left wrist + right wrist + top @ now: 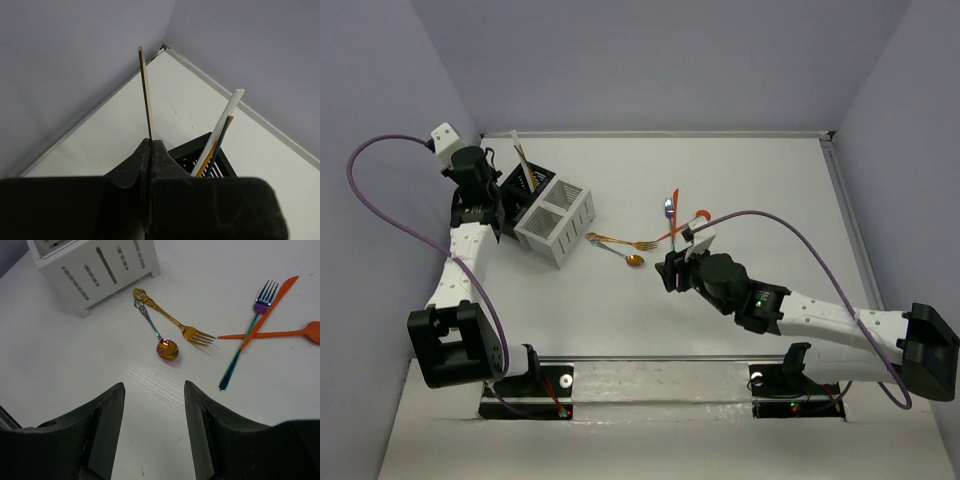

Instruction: Sort the eating utensils into containers

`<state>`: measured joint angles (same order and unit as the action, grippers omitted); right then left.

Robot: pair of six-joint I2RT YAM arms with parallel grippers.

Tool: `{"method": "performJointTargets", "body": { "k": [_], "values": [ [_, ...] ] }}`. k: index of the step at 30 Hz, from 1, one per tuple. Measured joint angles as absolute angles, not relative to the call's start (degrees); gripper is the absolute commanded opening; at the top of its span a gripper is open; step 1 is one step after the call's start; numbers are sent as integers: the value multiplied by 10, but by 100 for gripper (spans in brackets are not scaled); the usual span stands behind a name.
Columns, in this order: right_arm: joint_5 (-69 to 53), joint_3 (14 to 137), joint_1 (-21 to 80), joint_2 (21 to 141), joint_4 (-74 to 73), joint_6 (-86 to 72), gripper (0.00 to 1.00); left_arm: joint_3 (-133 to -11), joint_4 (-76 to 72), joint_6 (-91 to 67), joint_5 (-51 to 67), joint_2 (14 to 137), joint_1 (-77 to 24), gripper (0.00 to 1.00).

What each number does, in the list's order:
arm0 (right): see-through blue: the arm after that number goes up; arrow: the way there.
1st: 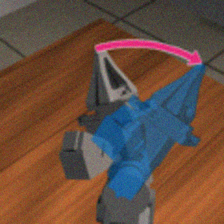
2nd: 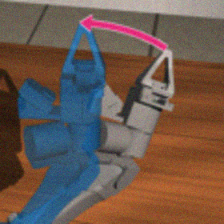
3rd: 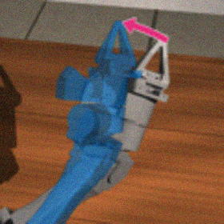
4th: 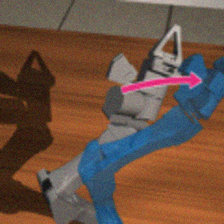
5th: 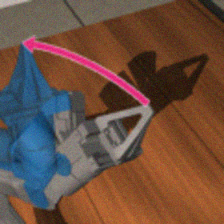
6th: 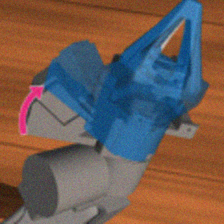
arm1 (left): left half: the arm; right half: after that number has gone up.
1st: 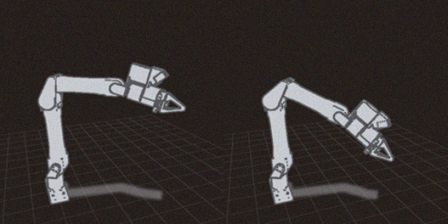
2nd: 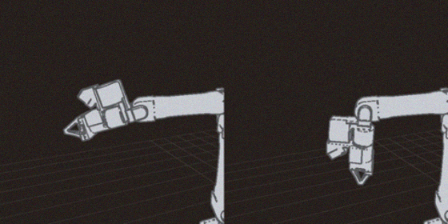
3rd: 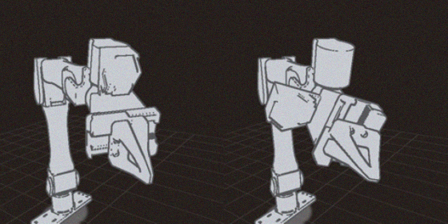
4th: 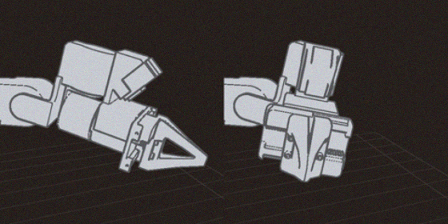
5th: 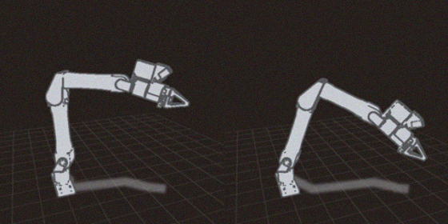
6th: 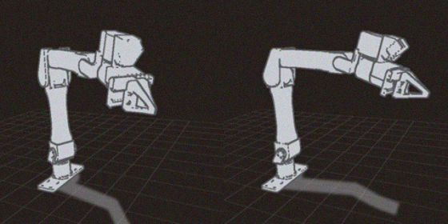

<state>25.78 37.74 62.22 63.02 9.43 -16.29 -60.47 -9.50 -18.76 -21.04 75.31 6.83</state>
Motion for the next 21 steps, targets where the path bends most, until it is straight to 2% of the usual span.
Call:
{"method": "performJointTargets", "body": {
  "k": [7,9,12,13,16,17,19,21],
  "values": [
    [262,377,619,646,94,-163,57,-580,-131,-182,-205,785,69,6],
    [262,377,618,647,94,-164,57,-573,-133,-182,-202,798,69,10],
    [263,377,612,650,94,-165,57,-567,-133,-182,-201,814,69,22],
    [264,377,609,652,94,-165,57,-566,-131,-182,-201,818,69,35],
    [264,377,601,655,94,-168,56,-566,-132,-180,-200,820,69,58],
    [263,377,595,656,94,-170,56,-566,-135,-182,-200,819,69,73],
    [262,377,583,657,93,-172,54,-566,-135,-179,-198,816,68,88],
    [259,377,571,657,93,-177,53,-566,-134,-184,-195,810,67,93]
  ]
}}
